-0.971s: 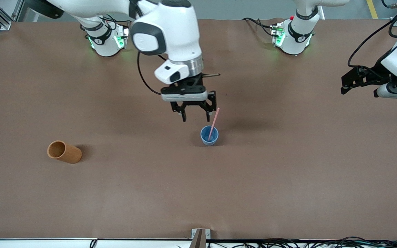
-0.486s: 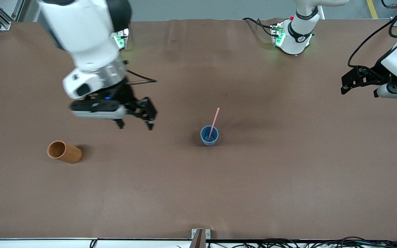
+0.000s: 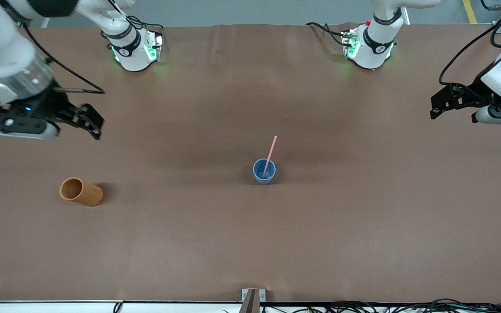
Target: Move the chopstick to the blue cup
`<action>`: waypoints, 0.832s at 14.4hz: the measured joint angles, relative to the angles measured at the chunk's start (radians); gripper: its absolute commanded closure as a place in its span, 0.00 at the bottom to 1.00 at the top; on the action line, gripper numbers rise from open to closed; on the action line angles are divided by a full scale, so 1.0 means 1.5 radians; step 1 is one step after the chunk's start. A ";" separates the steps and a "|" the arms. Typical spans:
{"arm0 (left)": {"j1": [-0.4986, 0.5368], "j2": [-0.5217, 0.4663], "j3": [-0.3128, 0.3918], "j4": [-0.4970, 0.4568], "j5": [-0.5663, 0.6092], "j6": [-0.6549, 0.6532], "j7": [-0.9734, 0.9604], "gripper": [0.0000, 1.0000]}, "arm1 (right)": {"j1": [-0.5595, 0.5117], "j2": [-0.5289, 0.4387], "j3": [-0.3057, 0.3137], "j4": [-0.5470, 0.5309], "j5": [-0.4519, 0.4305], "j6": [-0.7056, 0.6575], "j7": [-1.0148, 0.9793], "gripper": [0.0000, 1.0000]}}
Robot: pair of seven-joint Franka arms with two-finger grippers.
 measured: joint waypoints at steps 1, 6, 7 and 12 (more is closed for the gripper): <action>0.000 0.000 0.000 0.000 0.000 0.000 0.000 0.00 | 0.000 -0.014 -0.034 -0.009 0.023 -0.020 -0.029 0.00; 0.000 0.000 0.000 0.000 0.000 0.000 0.000 0.00 | -0.001 -0.080 -0.133 -0.109 0.053 -0.030 -0.117 0.00; 0.000 0.000 0.000 0.000 0.000 0.000 0.000 0.00 | -0.001 -0.090 -0.136 -0.123 0.053 -0.028 -0.118 0.00; 0.000 0.001 0.000 0.000 0.000 0.000 0.000 0.00 | -0.007 -0.097 -0.137 -0.120 0.055 -0.013 -0.122 0.00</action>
